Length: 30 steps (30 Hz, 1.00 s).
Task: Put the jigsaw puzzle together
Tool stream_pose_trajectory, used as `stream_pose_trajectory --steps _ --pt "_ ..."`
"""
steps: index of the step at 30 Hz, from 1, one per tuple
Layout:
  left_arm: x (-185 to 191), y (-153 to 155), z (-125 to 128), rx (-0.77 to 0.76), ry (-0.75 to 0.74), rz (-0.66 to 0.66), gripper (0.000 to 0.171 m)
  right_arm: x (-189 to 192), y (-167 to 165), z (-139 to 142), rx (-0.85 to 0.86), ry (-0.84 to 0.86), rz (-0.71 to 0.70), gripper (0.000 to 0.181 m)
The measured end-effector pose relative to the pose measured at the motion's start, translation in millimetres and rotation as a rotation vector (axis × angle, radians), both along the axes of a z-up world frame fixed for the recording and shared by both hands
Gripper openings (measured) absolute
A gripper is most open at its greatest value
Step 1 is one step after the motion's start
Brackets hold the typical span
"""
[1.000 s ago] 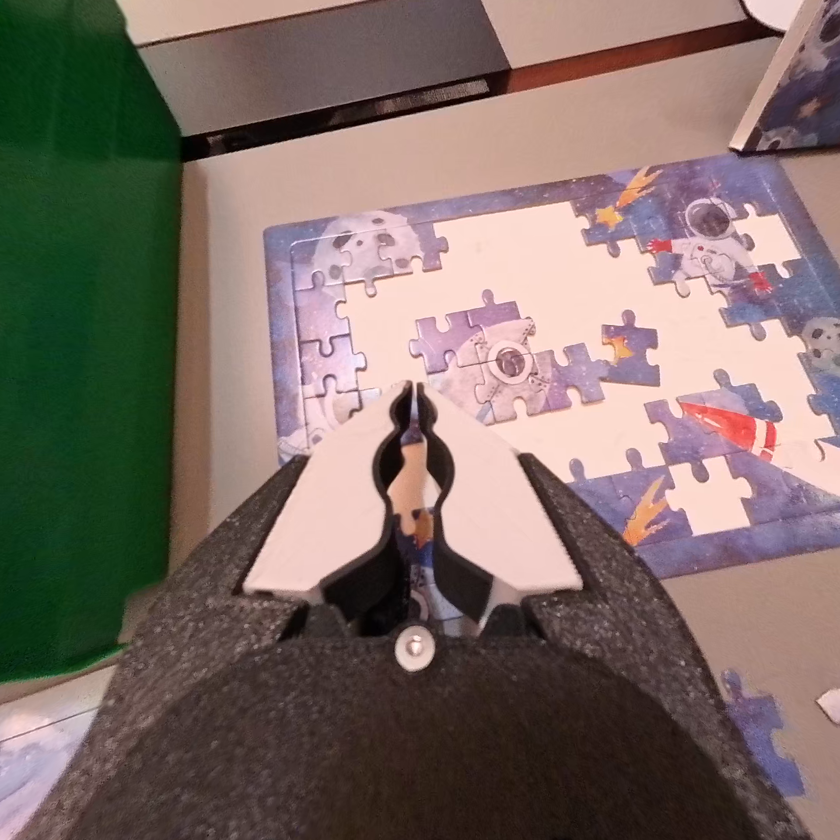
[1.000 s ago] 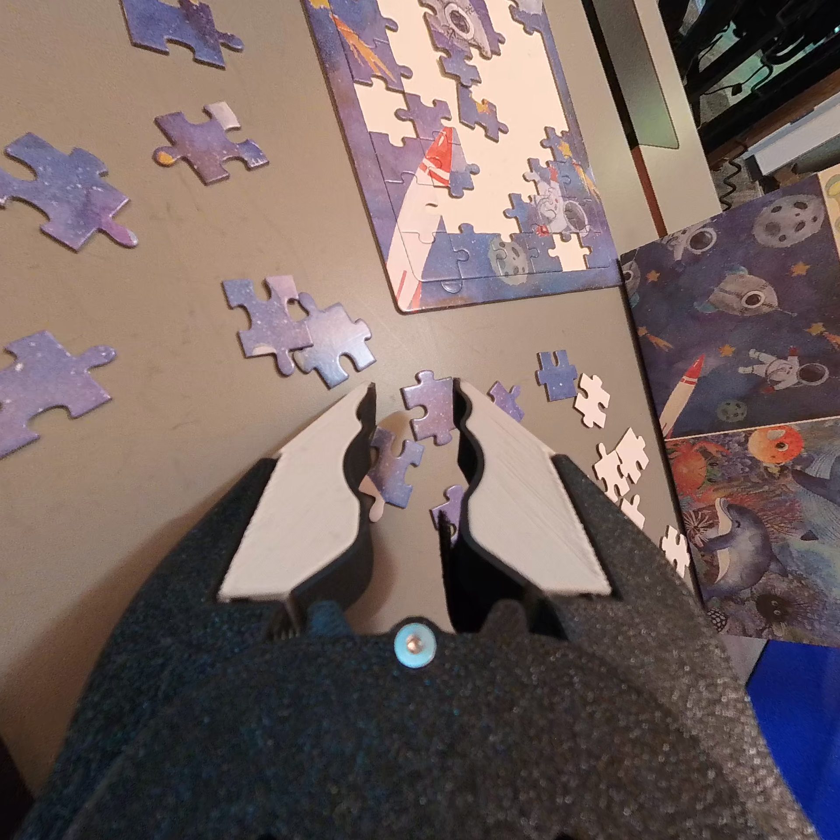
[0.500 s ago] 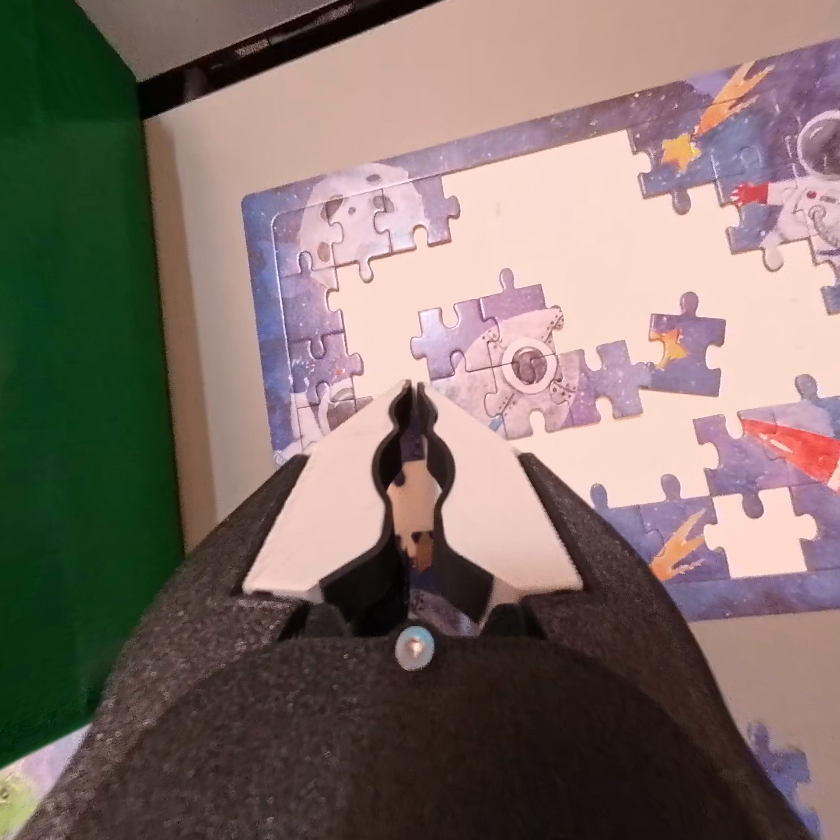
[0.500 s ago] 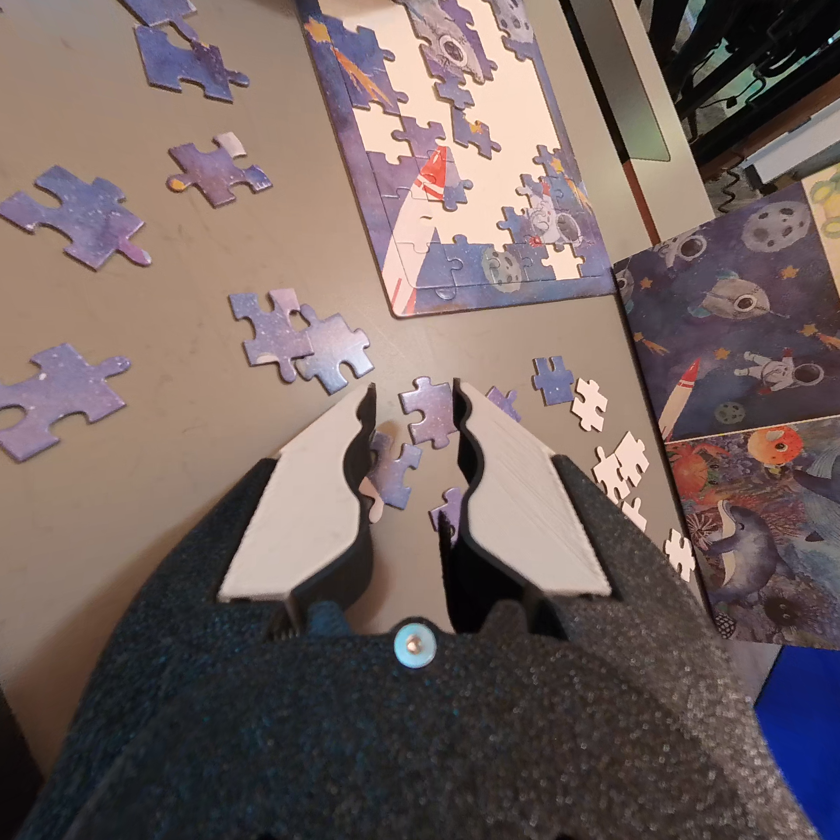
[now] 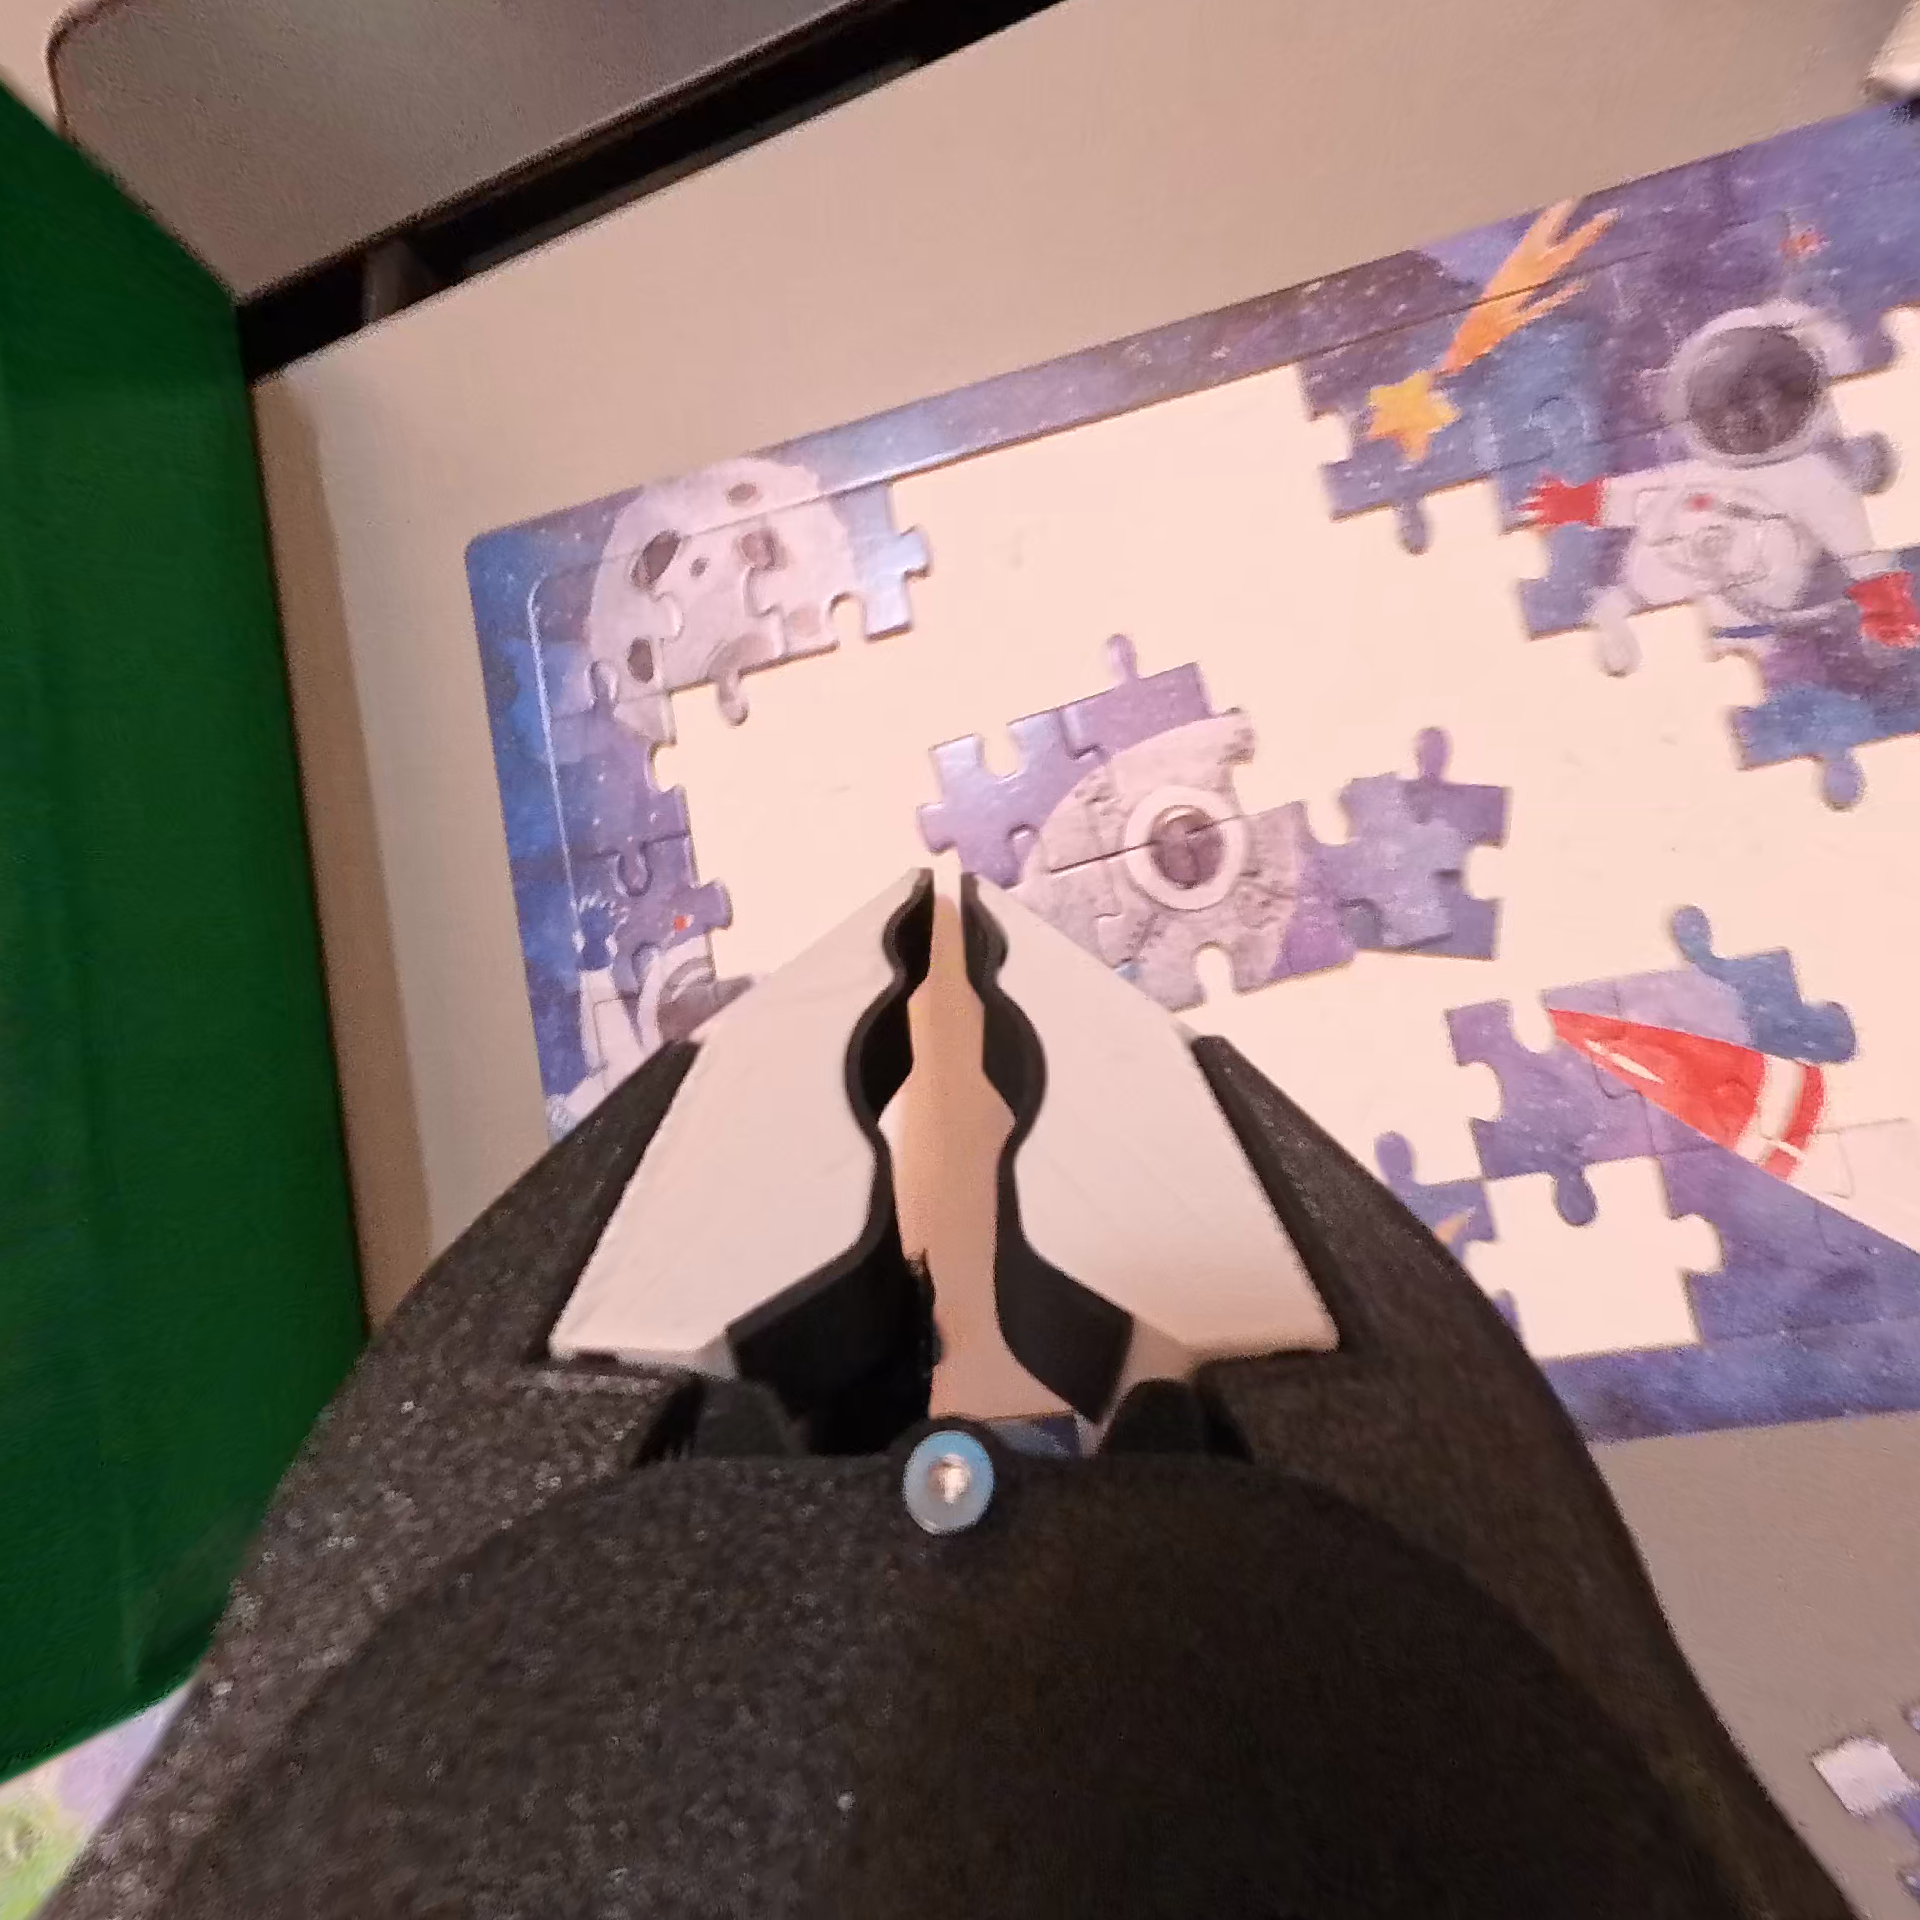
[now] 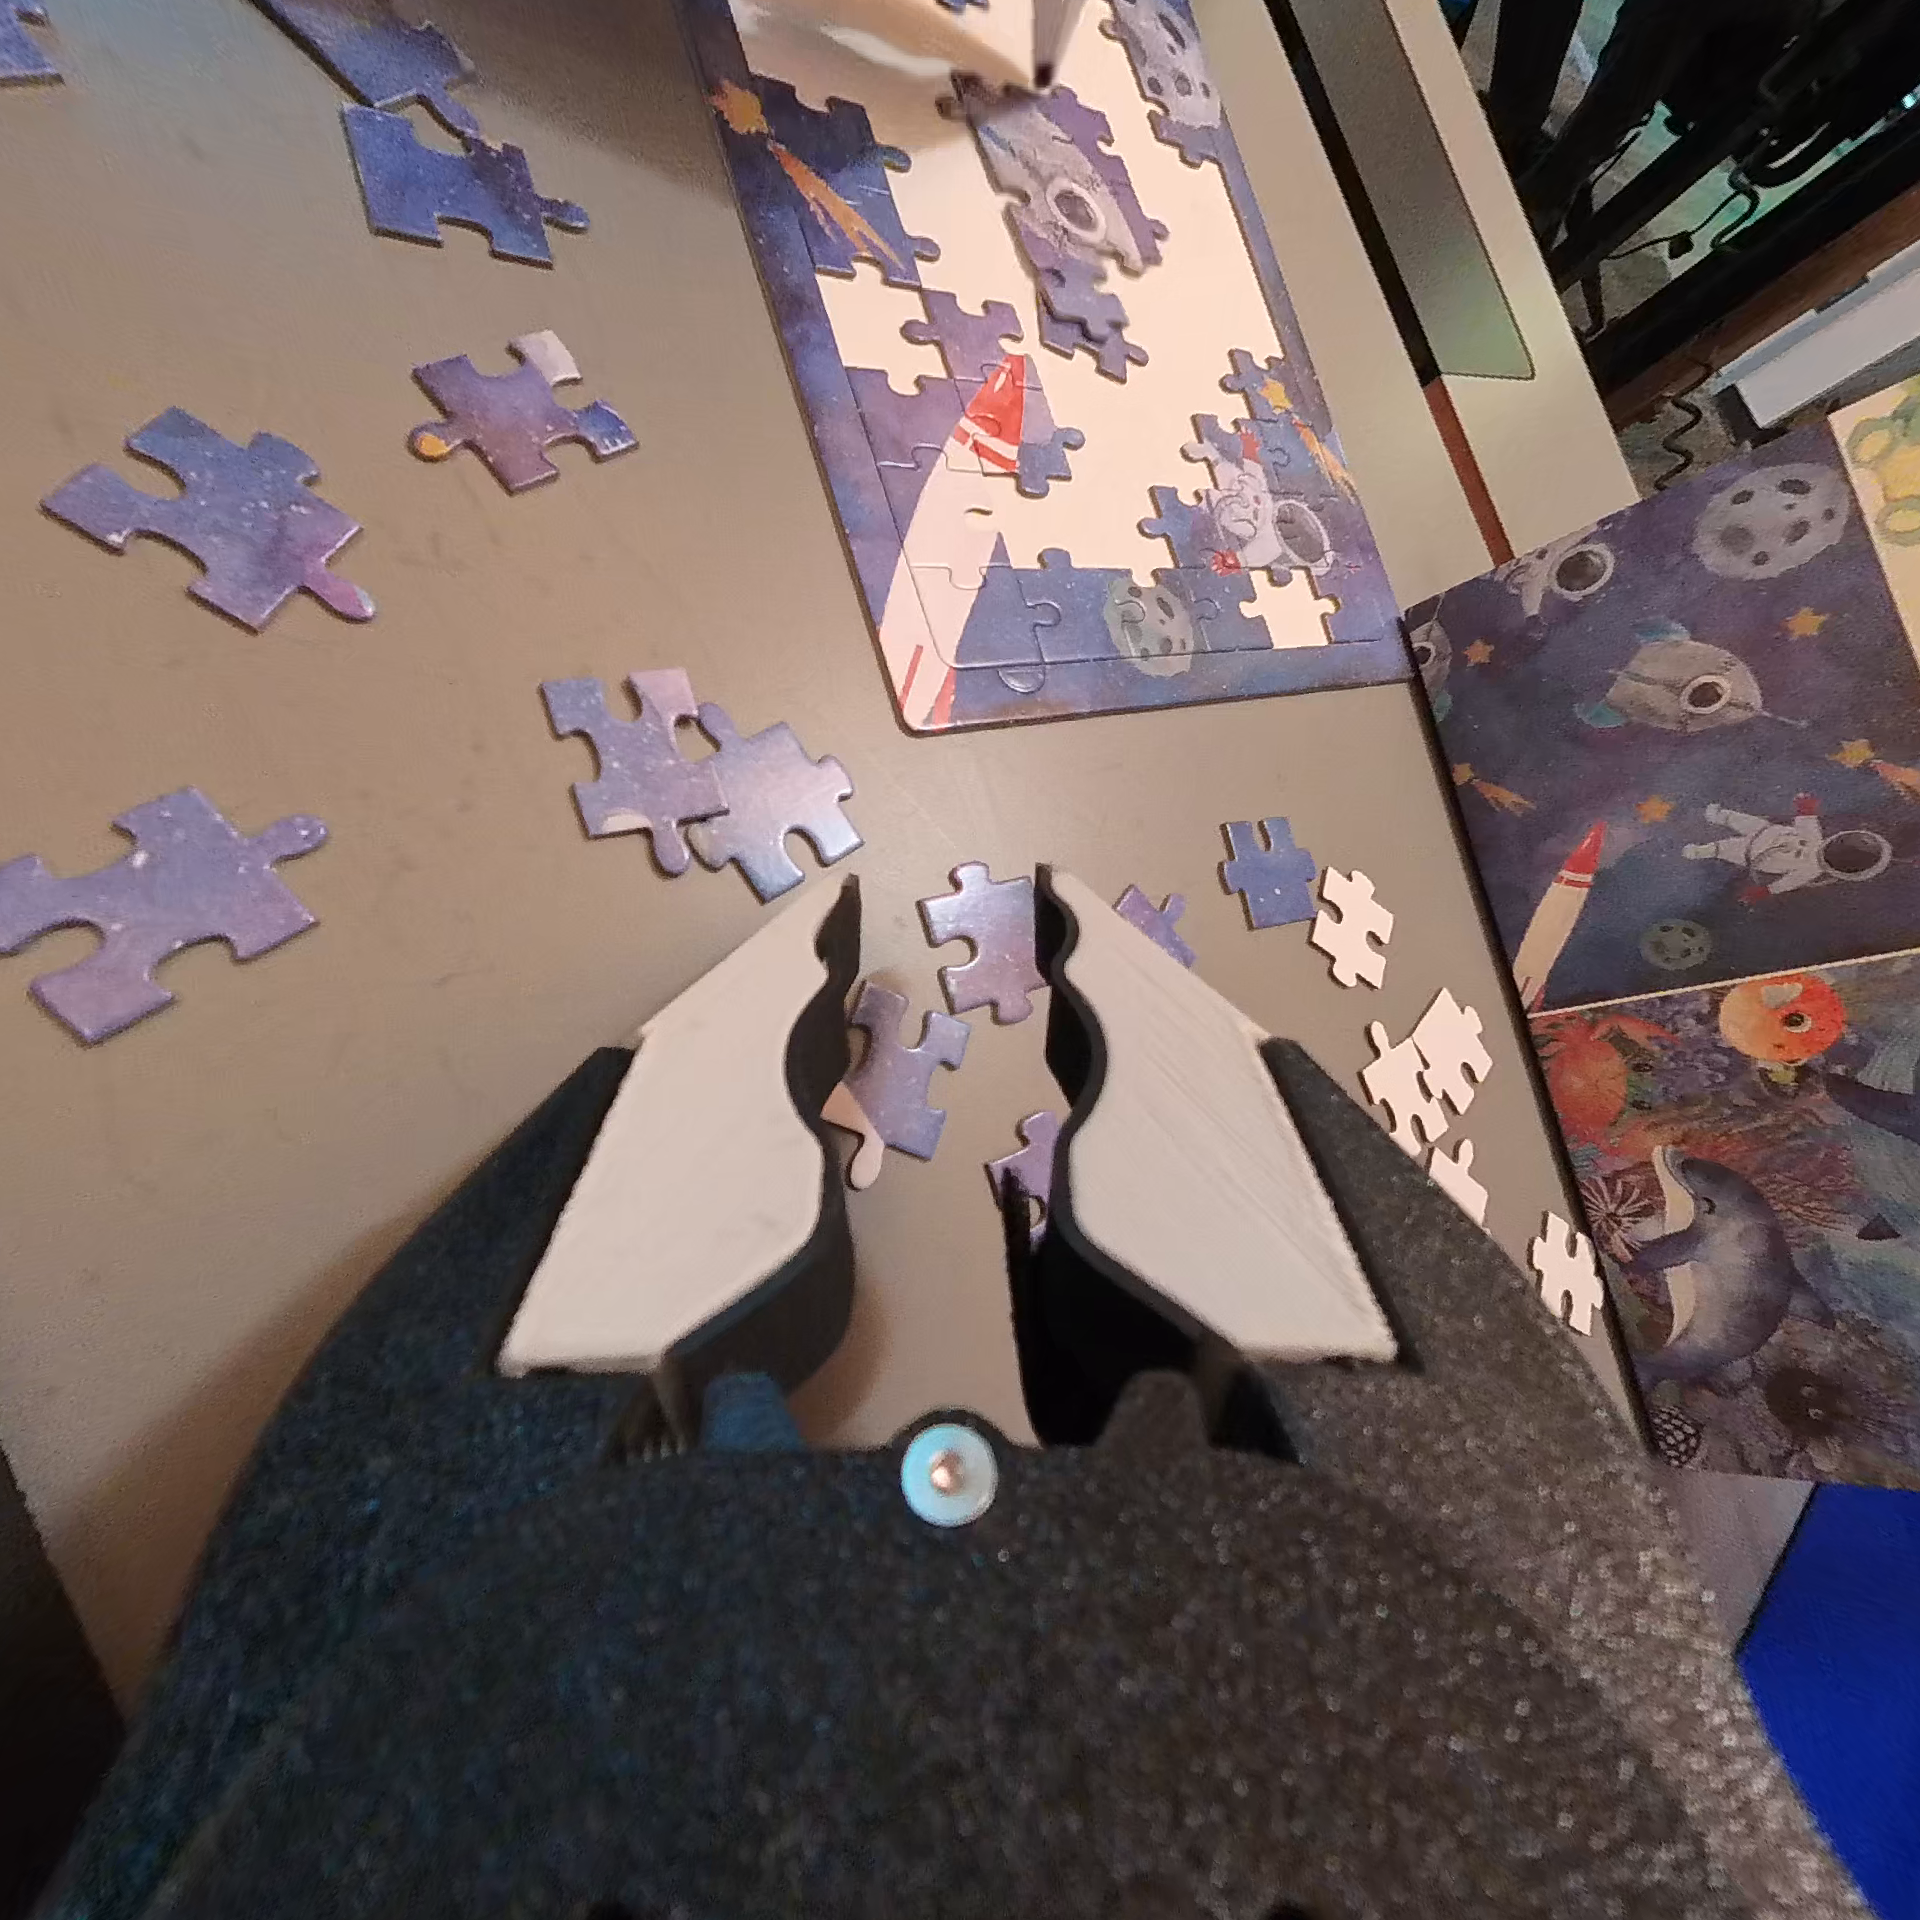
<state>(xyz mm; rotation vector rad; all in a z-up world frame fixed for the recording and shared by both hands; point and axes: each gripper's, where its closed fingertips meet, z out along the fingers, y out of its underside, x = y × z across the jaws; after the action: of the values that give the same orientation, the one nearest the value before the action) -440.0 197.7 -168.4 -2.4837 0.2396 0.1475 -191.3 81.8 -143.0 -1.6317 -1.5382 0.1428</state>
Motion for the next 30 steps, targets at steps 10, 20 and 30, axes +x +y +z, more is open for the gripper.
stream_pose_trajectory --steps 10,20,30 --pt "26.4 -8.4 8.1 0.024 0.045 -0.153 0.005 -1.2 -0.2 -2.2 0.003 -0.008 0.000 0.033" --pt "-13.6 -11.6 -1.7 0.040 0.095 -0.092 0.006 -84.7 27.2 75.2 -0.450 0.147 0.075 0.043" --pt "-6.3 -14.7 3.3 0.087 -0.056 -0.098 0.006 -168.2 101.7 -10.0 -0.422 0.081 0.046 0.042"
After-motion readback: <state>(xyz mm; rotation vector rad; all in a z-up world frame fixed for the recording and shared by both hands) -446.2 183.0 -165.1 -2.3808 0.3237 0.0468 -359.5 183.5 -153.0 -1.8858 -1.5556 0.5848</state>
